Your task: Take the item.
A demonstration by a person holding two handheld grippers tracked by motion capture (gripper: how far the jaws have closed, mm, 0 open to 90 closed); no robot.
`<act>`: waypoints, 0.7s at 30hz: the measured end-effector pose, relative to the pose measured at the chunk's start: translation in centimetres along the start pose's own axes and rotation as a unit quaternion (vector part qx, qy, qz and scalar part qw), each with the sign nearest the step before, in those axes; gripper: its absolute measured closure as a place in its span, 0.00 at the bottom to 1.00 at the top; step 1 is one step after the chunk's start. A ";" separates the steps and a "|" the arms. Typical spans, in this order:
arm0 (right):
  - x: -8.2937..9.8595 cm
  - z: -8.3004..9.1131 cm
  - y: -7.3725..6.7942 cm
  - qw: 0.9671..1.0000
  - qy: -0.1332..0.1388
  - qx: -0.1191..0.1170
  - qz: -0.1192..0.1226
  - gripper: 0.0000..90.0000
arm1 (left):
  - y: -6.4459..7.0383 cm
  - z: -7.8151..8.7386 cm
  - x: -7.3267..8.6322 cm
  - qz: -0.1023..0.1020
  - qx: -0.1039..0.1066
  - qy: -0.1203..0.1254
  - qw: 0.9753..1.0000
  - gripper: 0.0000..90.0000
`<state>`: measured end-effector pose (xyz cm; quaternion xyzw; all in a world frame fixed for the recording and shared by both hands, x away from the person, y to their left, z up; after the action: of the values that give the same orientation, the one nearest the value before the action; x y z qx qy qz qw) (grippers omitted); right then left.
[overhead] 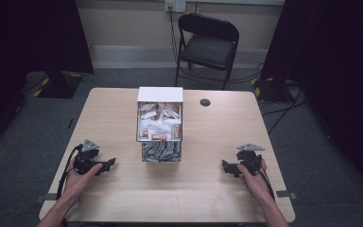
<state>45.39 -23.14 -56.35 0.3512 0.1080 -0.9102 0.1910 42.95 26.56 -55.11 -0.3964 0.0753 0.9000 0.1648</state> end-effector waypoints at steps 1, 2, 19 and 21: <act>0.0 0.0 0.0 1.000 0.000 0.000 0.000 0.00 | 0.2 0.2 -0.2 -0.003 0.005 0.006 1.000 0.22; 0.0 0.0 0.0 1.000 0.000 0.000 0.000 0.00 | 0.3 0.5 -0.4 -0.008 0.006 0.010 1.000 0.22; 0.0 0.0 0.0 1.000 0.000 0.000 0.001 0.00 | 4.0 3.0 -2.2 -0.035 0.078 0.070 0.994 0.33; 0.0 0.0 0.0 1.000 0.000 0.000 0.000 0.00 | 4.3 3.1 -2.3 -0.037 0.080 0.071 0.994 0.33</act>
<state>45.42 -23.12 -56.35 0.3514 0.1082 -0.9100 0.1915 40.75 22.85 -51.30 -0.4477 0.1436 0.8539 0.2231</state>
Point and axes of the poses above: each handheld gripper's, and its own axes: z roughly backward along the jaws, x roughly out of its underside, y roughly to its right, the point moved 8 cm from there along -z, roughly forward along the jaws, and after that the axes turned 6 degrees about -x, right-handed, at the moved point
